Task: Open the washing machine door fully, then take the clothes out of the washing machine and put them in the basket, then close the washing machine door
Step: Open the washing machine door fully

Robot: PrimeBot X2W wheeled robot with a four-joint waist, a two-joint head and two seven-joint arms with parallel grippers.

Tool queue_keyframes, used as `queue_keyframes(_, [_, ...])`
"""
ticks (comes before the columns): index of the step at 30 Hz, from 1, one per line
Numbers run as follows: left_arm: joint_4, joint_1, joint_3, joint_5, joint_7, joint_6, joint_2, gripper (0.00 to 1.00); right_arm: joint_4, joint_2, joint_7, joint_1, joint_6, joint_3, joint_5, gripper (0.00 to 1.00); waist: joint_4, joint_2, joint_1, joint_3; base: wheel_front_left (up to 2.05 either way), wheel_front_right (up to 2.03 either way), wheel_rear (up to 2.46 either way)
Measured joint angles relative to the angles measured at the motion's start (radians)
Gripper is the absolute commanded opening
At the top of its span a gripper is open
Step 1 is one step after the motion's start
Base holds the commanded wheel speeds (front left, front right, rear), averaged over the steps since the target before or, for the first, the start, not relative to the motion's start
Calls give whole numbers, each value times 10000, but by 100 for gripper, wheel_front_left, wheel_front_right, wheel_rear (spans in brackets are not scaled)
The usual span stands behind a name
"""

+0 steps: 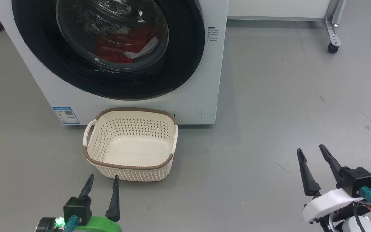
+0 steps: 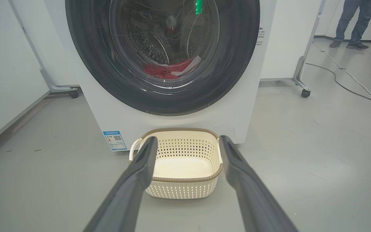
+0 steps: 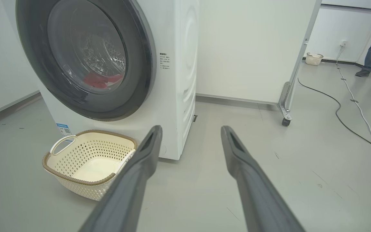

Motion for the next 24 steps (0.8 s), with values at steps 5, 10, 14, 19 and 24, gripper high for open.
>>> queue_keyframes(5, [-2, -13, -38, -2, 0, 36, 2, 100, -2, 4, -38, 0, 25, 4, 25, 0, 23, 0, 0, 19, 0, 0, 0])
queue_keyframes(10, [-52, -171, -151, -17, 0, 75, 4, 100, -117, 2, -48, -8, 69, -136, 290, 0, 86, 0, 0, 181, 0, 0, 0])
queue_keyframes(14, [-125, -305, -236, -17, 0, 77, 10, 100, -234, 173, -121, -100, 196, -412, 888, 0, 158, 0, 0, 392, 0, 0, 0])
queue_keyframes(19, [-242, -465, -408, -17, 0, 82, 12, 100, -272, 324, -130, -374, 305, -918, 1804, 0, 272, 0, 0, 742, 0, 0, 0])
queue_keyframes(24, [-362, -761, -594, -15, 0, 84, 15, 100, -286, 408, 63, -979, 407, -1559, 2842, 0, 437, 0, 0, 1174, 0, 0, 0])
